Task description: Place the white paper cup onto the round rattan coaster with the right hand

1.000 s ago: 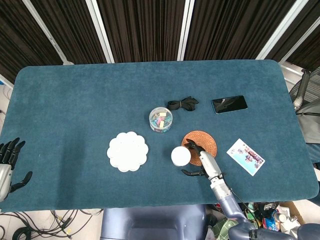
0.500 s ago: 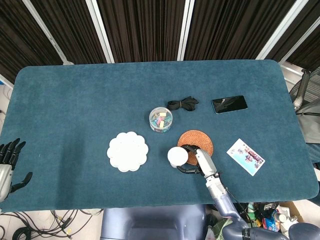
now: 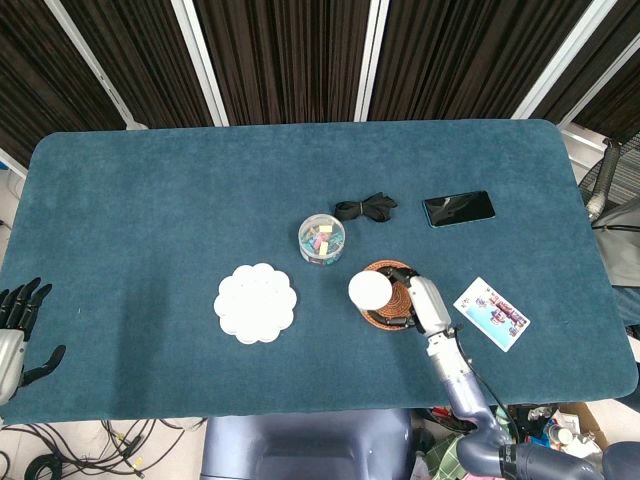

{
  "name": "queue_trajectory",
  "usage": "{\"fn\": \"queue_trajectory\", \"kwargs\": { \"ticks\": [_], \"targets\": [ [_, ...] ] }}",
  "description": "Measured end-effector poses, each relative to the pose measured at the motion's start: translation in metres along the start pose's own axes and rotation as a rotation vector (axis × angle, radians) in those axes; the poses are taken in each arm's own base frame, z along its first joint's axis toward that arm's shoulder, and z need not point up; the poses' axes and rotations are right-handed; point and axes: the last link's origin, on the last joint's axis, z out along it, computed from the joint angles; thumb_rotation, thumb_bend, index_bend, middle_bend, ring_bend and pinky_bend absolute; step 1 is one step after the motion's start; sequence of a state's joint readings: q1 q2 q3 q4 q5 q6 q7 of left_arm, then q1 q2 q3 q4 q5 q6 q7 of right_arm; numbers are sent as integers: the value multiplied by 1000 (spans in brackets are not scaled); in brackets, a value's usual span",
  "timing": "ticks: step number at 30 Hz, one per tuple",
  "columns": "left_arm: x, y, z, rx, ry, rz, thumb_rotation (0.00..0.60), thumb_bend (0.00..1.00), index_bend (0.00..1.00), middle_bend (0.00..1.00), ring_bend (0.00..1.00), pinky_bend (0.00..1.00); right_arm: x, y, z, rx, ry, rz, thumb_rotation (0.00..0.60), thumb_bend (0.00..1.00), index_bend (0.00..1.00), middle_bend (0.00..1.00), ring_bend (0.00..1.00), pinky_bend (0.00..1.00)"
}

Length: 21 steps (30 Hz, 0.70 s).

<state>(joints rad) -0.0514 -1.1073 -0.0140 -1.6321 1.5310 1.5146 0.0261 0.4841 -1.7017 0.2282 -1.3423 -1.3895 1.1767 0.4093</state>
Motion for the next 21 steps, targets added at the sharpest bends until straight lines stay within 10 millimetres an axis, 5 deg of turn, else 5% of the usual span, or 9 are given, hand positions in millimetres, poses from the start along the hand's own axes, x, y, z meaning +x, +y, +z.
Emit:
{"fn": "queue_trajectory", "kwargs": {
  "ticks": [13, 17, 21],
  "targets": [
    [0, 0, 0, 6, -1, 3, 600, 300, 11, 0, 0, 0, 18, 31, 16, -112, 41, -57, 600, 186, 401, 369, 363, 216],
    [0, -1, 0, 8, -2, 3, 600, 300, 11, 0, 0, 0, 13, 39, 12, -141, 20, -52, 600, 156, 259, 275, 292, 174],
    [0, -1, 0, 10, -4, 3, 600, 300, 12, 0, 0, 0, 9, 45, 9, -168, -13, -46, 600, 94, 28, 66, 122, 124]
  ]
}}
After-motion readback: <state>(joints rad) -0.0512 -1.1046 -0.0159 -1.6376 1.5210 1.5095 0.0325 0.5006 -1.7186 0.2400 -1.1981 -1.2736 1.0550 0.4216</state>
